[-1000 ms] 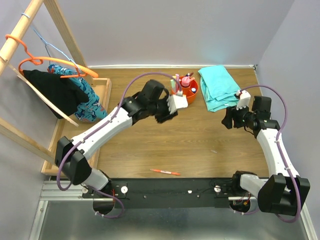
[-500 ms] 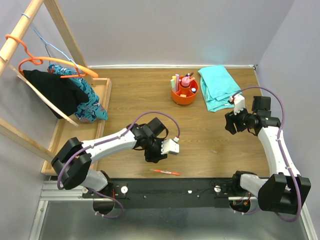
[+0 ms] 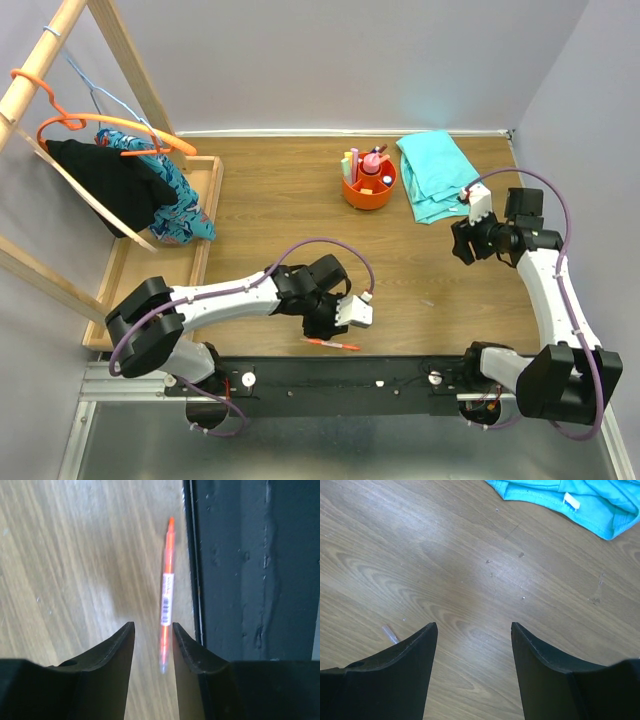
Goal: Sort the stationery into containers
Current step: Pick up the pen from the corner of the board.
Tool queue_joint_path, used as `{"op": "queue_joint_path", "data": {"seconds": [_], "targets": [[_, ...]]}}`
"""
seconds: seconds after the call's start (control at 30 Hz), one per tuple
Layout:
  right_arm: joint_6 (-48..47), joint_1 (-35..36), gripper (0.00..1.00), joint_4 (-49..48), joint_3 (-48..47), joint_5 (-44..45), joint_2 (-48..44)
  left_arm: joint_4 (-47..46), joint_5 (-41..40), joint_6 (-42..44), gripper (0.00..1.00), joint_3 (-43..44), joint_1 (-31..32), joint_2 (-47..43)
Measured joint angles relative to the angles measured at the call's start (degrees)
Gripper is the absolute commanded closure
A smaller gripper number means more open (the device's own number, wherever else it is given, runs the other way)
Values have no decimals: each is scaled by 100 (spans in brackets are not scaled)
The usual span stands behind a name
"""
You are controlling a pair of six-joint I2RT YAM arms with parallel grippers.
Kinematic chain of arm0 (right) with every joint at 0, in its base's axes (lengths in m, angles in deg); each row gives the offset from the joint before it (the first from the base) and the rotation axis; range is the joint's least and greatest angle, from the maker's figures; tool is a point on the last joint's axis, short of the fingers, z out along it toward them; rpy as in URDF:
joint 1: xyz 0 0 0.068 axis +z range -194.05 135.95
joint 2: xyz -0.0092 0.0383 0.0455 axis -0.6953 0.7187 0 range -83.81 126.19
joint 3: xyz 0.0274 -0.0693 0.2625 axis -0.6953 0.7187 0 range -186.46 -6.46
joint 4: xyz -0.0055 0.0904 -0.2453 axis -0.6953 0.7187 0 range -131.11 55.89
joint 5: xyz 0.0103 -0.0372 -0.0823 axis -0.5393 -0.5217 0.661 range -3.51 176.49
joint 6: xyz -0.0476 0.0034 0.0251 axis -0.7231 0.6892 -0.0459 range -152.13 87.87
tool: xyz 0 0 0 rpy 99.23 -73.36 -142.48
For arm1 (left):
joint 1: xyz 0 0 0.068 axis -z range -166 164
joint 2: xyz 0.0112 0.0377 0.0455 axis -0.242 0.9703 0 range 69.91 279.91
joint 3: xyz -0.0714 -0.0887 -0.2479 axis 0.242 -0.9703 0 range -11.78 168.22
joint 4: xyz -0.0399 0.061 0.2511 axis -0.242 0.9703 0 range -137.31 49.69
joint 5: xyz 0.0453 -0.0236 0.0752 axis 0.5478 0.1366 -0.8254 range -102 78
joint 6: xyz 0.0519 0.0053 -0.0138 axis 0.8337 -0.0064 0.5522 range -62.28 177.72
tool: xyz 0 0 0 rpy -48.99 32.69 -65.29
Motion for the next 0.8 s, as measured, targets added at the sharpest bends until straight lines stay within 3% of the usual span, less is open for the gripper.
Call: {"op": "queue_joint_path", "data": {"seconds": [0.4, 0.8], "targets": [[120, 0, 32, -4, 2, -2, -461, -199, -280, -426, 60, 127, 671, 577], [92, 0, 32, 254, -131, -9, -706, -260, -999, -533, 64, 455, 791, 1165]]}}
